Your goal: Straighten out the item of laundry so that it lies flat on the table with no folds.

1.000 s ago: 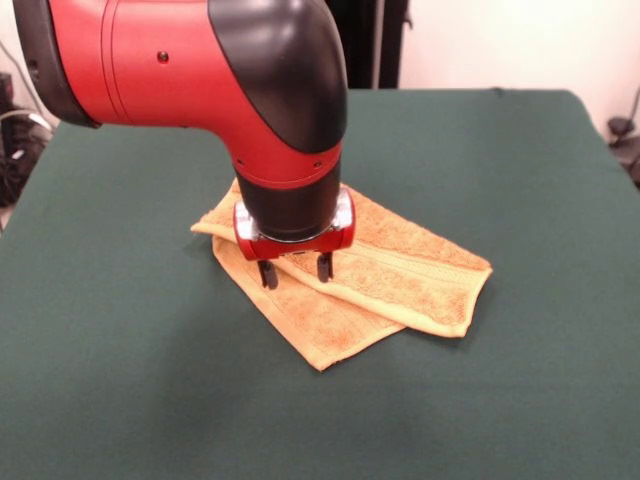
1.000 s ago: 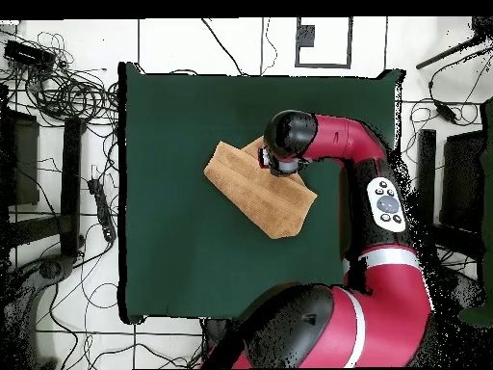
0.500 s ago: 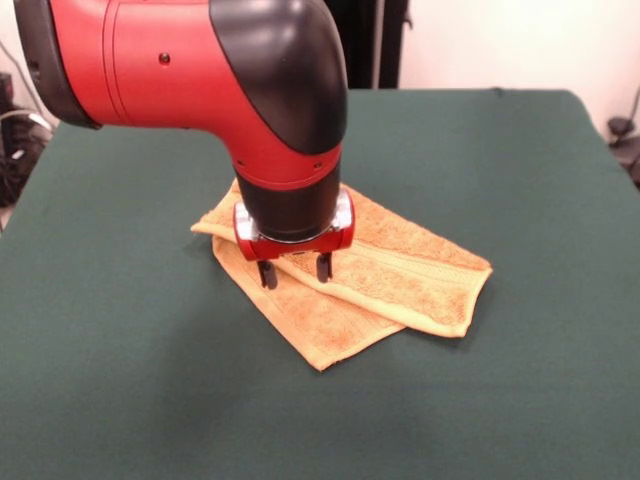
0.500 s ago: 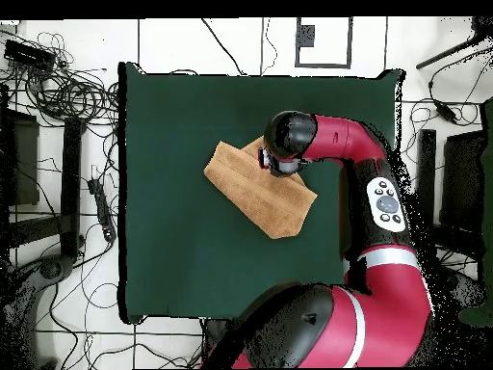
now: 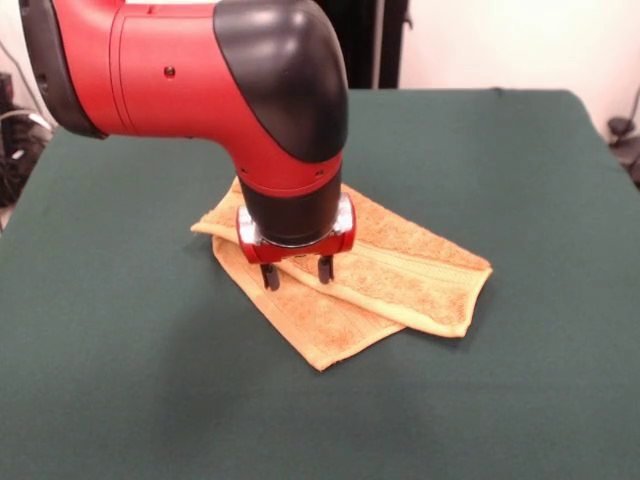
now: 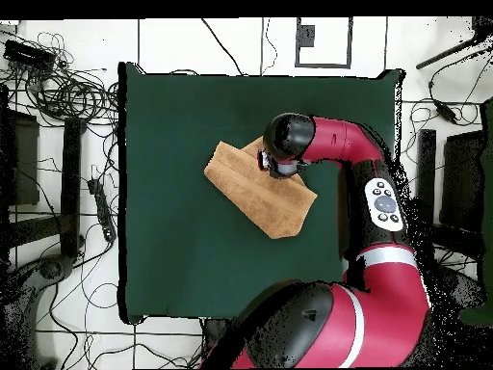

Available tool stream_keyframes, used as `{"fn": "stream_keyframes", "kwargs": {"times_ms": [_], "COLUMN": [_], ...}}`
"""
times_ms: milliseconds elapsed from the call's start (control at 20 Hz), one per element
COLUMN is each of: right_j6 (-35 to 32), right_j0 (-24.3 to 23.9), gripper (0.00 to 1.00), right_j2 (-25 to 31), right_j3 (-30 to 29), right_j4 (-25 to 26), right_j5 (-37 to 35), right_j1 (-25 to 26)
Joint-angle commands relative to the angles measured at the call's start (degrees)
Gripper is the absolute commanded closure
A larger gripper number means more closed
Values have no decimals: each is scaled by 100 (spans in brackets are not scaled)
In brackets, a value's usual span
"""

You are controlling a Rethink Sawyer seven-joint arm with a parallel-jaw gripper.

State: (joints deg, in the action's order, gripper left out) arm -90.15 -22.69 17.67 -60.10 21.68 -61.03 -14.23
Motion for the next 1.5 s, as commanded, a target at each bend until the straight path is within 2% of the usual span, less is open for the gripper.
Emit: {"fn": "stream_keyframes", "kwargs": {"times_ms": [50, 1150, 1200, 1500], "right_j6": [226, 50, 40, 33], "right_j0": [73, 66, 64, 54], "gripper": [0, 0, 100, 100], "right_j2": [277, 279, 278, 280], "right_j3": [-487, -668, -681, -710], "right_j4": [42, -30, -36, -41], "right_j5": [418, 770, 781, 793], "right_j1": [266, 195, 192, 185]}}
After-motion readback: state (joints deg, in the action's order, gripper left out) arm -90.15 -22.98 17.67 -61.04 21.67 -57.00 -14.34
